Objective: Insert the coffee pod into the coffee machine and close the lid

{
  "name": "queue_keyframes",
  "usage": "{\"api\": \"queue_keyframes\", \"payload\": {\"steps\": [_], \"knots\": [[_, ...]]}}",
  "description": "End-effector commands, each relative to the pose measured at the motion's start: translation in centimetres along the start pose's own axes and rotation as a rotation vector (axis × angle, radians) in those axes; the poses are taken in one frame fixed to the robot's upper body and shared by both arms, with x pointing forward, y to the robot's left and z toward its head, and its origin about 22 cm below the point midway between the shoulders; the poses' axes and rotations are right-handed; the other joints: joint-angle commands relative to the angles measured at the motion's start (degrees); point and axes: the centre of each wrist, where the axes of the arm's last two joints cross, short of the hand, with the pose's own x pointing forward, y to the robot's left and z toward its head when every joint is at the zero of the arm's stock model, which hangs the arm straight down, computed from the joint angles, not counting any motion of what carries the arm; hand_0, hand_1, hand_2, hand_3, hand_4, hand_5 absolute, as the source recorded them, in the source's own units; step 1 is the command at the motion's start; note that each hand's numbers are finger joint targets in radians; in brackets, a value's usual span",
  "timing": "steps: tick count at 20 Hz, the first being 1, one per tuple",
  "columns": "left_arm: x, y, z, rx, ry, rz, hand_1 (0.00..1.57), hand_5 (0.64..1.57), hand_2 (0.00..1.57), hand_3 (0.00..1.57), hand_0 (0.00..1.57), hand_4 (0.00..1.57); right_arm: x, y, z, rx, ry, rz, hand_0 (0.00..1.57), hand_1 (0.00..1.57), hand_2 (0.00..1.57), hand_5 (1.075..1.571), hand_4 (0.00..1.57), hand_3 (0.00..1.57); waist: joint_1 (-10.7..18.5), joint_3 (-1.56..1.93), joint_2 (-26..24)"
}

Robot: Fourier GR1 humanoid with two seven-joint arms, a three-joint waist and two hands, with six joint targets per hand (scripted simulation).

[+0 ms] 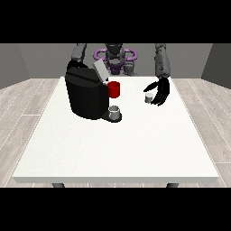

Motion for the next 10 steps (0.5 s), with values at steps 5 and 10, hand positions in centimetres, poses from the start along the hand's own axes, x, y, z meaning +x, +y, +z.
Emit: {"api": "queue_keyframes", "payload": {"steps": [5, 10], "knots": [[0.0, -1.3, -0.5, 0.101, -0.043, -0.056, 0.77, 1.571, 0.92, 0.69, 0.77, 0.35, 0.9, -2.1, -1.2, -0.019, -0.007, -0.001, 0.00, 0.00, 0.00, 1.571, 0.49, 0.00, -0.33, -0.01, 0.31], [0.5, 0.0, -1.1, 0.129, -0.071, -0.156, 0.97, 1.571, 1.09, 0.86, 0.97, 0.32, -0.5, 0.9, 0.1, 0.002, -0.024, -0.037, 0.00, 0.00, 0.00, 1.571, 0.49, 0.00, -0.49, 0.00, 1.44]]}}
